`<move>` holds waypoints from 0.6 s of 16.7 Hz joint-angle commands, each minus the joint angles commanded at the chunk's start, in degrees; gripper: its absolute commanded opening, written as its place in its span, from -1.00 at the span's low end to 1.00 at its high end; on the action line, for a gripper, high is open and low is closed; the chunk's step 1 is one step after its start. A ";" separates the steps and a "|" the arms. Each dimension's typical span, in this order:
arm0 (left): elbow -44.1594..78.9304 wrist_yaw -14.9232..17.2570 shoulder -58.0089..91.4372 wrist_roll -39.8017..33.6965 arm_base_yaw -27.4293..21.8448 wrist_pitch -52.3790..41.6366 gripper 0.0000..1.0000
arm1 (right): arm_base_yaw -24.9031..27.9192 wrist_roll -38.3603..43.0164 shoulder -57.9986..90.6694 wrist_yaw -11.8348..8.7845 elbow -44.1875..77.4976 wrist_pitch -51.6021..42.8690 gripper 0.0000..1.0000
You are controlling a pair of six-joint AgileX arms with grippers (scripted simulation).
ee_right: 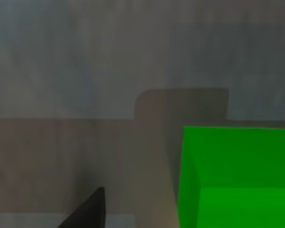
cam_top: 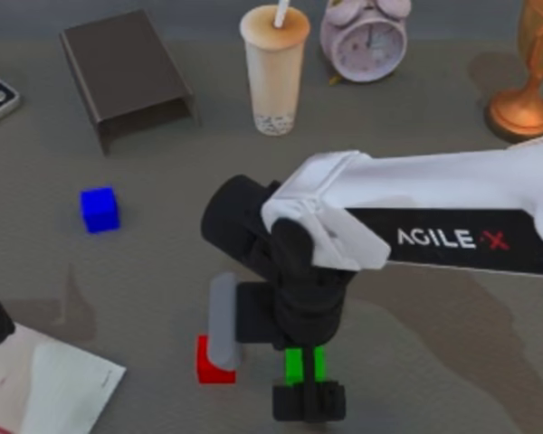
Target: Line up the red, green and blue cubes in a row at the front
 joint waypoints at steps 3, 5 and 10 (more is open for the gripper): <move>0.00 0.00 0.00 0.00 0.00 0.00 1.00 | 0.15 -0.05 -1.28 0.03 3.09 -4.16 1.00; 0.00 0.00 0.00 0.00 0.00 0.00 1.00 | 0.25 -0.08 -2.68 -0.02 5.89 -9.17 1.00; 0.00 0.00 0.00 0.00 0.00 0.00 1.00 | 0.39 -0.15 -4.75 -0.04 9.28 -14.06 1.00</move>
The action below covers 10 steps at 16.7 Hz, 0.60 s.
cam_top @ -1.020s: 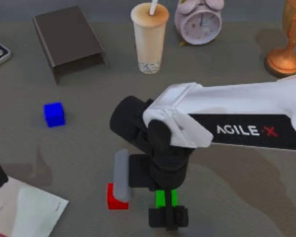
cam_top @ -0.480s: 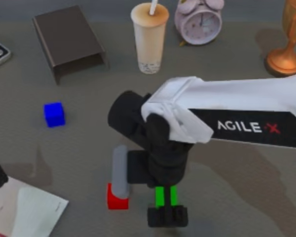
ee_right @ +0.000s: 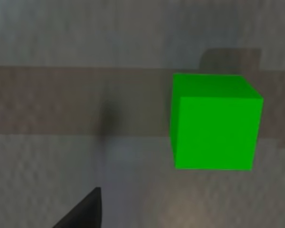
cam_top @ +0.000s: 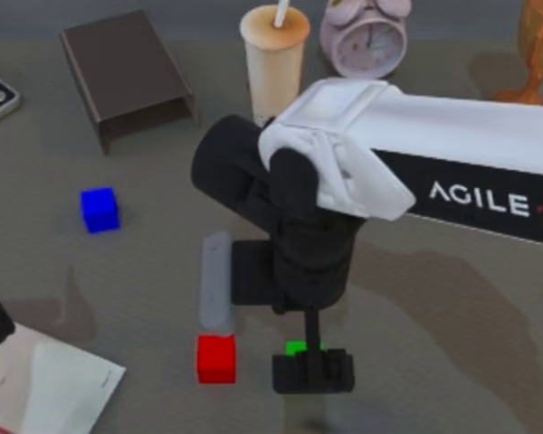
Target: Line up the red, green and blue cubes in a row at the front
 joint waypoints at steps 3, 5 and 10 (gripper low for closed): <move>0.00 0.00 0.01 -0.01 0.00 -0.01 1.00 | -0.26 0.01 0.21 0.01 -0.14 0.15 1.00; 1.74 0.08 1.75 -0.42 -0.26 -1.22 1.00 | -1.06 0.44 -1.44 -0.16 -1.33 1.38 1.00; 16.28 0.20 16.76 -3.51 -1.72 -10.48 1.00 | -8.00 4.71 -15.87 -1.31 -11.39 10.82 1.00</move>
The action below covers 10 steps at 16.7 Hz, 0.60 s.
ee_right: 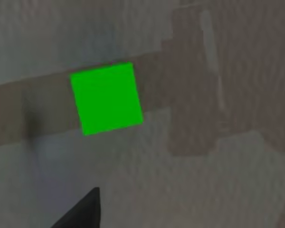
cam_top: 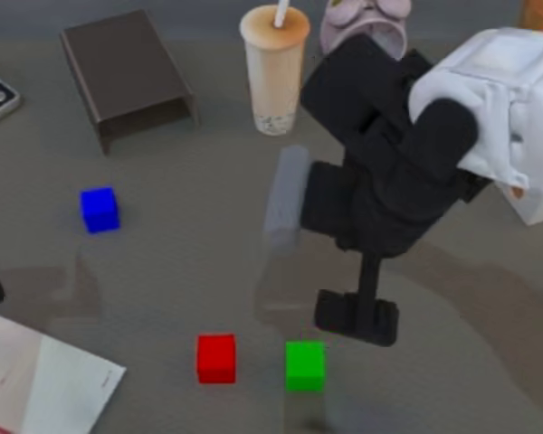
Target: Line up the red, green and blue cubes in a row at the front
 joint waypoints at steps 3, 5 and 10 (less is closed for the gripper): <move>13.62 -0.05 16.24 -2.69 -1.20 -8.61 1.00 | -6.85 4.62 -15.05 -0.94 -10.61 8.53 1.00; 23.61 -0.11 29.45 -4.61 -2.12 -15.14 1.00 | -12.05 8.35 -26.69 -1.50 -19.27 14.72 1.00; 48.28 -0.33 62.87 -9.51 -4.57 -32.16 1.00 | -25.09 18.31 -56.30 -1.91 -43.00 29.88 1.00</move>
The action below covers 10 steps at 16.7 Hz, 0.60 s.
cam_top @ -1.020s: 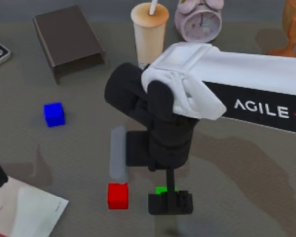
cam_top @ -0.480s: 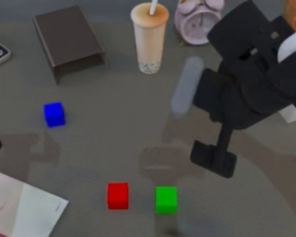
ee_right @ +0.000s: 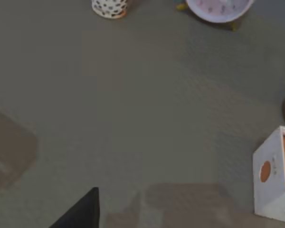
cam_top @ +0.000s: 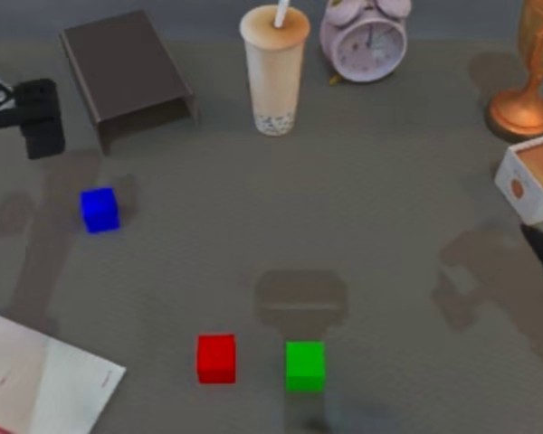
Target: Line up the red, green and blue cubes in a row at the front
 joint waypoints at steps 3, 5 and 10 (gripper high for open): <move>13.32 -0.06 16.59 -2.79 -1.40 -9.20 1.00 | -6.60 5.31 -14.66 0.58 -12.92 8.10 1.00; 21.45 -0.02 26.08 -4.48 -2.22 -14.42 1.00 | -10.35 8.40 -22.90 1.20 -20.31 13.05 1.00; 36.85 0.20 43.67 -7.60 -3.69 -23.38 1.00 | -16.74 13.90 -38.92 2.81 -33.13 22.22 1.00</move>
